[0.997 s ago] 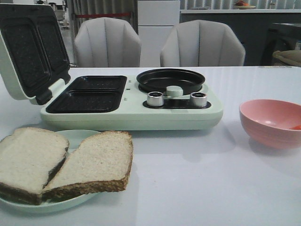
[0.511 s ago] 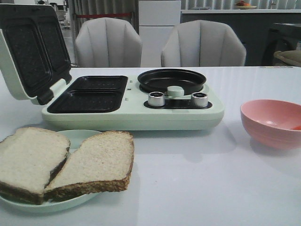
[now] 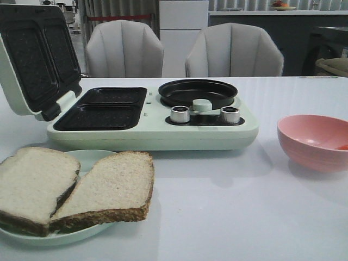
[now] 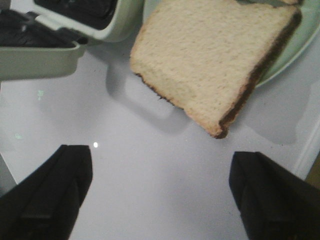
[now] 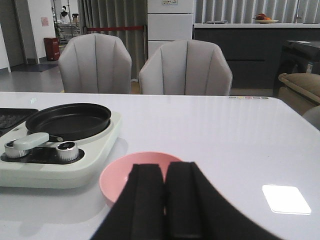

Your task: Make breakfast with bread and shrimp

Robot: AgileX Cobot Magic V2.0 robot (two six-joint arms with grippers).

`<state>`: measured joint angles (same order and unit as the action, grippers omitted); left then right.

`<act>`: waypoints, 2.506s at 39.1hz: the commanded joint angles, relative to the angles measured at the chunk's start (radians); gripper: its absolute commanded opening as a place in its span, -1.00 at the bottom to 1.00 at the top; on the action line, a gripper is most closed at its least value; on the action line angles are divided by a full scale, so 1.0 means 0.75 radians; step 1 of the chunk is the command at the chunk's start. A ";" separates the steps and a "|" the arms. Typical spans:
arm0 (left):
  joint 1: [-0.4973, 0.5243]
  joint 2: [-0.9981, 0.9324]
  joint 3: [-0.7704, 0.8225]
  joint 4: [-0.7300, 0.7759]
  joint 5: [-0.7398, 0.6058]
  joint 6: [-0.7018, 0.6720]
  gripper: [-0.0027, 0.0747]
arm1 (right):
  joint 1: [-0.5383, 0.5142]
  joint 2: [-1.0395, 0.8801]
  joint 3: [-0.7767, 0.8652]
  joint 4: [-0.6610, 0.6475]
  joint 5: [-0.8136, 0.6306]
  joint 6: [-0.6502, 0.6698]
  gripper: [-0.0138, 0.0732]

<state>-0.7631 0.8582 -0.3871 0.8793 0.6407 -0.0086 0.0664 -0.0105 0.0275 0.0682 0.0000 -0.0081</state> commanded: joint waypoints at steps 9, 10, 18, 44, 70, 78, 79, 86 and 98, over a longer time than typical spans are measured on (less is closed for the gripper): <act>-0.046 0.351 -0.035 0.283 -0.057 -0.010 0.63 | -0.009 -0.028 -0.023 -0.003 -0.118 -0.004 -0.35; -0.046 0.370 -0.035 0.290 -0.069 -0.010 0.63 | -0.009 -0.028 -0.023 -0.003 -0.118 -0.004 -0.35; -0.016 0.489 -0.038 0.402 -0.138 -0.015 0.63 | -0.009 -0.028 -0.023 -0.003 -0.118 -0.004 -0.35; 0.106 0.812 -0.143 0.624 -0.165 -0.093 0.36 | -0.009 -0.028 -0.023 -0.003 -0.118 -0.004 -0.35; 0.167 0.766 -0.183 0.688 -0.137 -0.093 -0.58 | -0.009 -0.028 -0.023 -0.003 -0.118 -0.004 -0.35; 0.111 0.589 -0.183 0.660 -0.085 -0.093 -0.58 | -0.009 -0.028 -0.023 -0.003 -0.118 -0.004 -0.35; 0.106 0.561 -0.183 0.654 -0.074 -0.093 -0.58 | -0.009 -0.028 -0.023 -0.003 -0.118 -0.004 -0.35; 0.047 0.415 -0.215 0.634 -0.029 -0.093 -0.58 | -0.009 -0.028 -0.023 -0.003 -0.118 -0.004 -0.35; 0.045 0.388 -0.425 0.667 -0.044 -0.125 -0.58 | -0.009 -0.028 -0.023 -0.003 -0.118 -0.004 -0.35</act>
<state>-0.7243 1.1600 -0.6265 1.3338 0.6019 -0.0641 0.0664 -0.0105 0.0275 0.0682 0.0000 -0.0081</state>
